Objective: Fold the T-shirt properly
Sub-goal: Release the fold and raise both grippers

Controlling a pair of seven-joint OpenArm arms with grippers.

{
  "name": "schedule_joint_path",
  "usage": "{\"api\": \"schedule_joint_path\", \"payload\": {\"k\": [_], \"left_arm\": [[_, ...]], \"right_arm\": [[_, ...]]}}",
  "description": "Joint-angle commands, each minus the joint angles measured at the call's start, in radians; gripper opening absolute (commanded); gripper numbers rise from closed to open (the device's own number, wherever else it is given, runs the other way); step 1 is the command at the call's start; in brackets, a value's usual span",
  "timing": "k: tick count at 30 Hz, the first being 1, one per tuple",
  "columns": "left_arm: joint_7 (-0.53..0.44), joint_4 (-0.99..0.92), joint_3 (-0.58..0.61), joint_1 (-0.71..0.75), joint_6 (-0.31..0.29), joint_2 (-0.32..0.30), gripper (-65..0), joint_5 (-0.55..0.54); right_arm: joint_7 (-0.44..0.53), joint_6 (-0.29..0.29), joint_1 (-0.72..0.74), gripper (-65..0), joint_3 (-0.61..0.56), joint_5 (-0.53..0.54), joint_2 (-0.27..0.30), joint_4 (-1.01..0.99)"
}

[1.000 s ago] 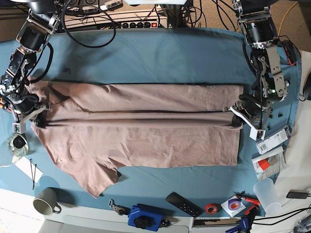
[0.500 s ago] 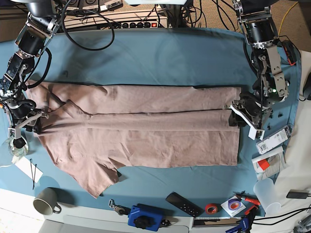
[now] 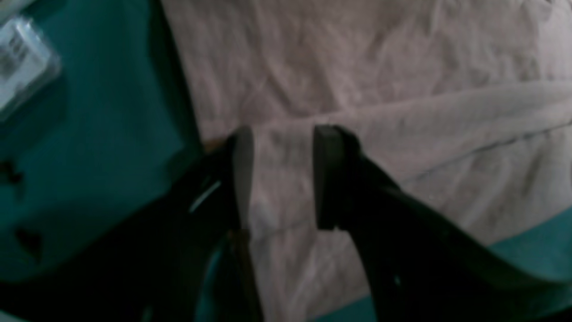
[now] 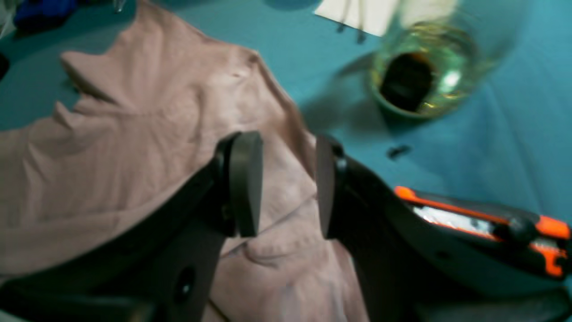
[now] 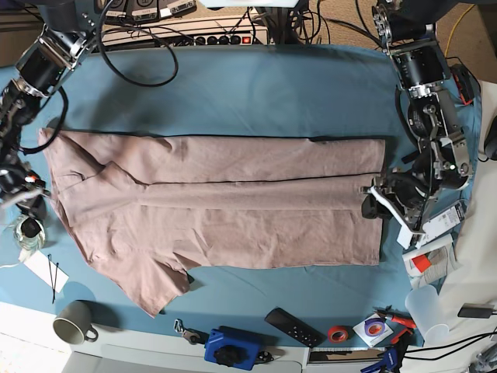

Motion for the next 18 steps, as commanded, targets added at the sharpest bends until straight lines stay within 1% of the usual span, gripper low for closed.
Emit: {"api": "schedule_joint_path", "payload": {"k": [1,5,9,13,14,16,18], "left_arm": [[-0.006,0.038,-0.003,-0.002,0.000,-0.016,-41.8,-0.011],[0.022,0.136,-0.005,0.091,-0.002,-0.027,-41.8,-0.050],[0.029,0.274,-0.005,0.221,-0.020,-0.026,-41.8,-0.082],[0.016,0.423,-0.005,0.364,-0.020,-0.026,-41.8,-0.081],[0.005,0.459,-0.005,0.402,-0.020,-0.026,-41.8,-0.081],[-0.008,0.520,-0.005,0.476,-0.020,-0.026,-41.8,-0.080],[-0.011,0.572,-0.005,0.546,-0.020,-0.026,-41.8,-0.080]], "right_arm": [[0.015,0.004,0.007,-44.2,0.023,0.027,0.039,0.018],[-0.029,0.002,-0.047,-44.2,0.069,0.058,0.087,0.018],[-0.074,0.002,-0.089,-44.0,0.087,0.069,0.121,0.018],[-0.159,0.002,-0.107,-38.4,0.087,0.073,0.134,0.018],[-0.183,0.003,-0.110,-37.3,0.087,0.090,0.136,0.018],[-0.221,0.003,-0.115,-36.9,0.087,0.123,0.138,0.018],[-0.236,0.003,-0.115,-36.9,0.087,0.117,0.137,0.017]]}}
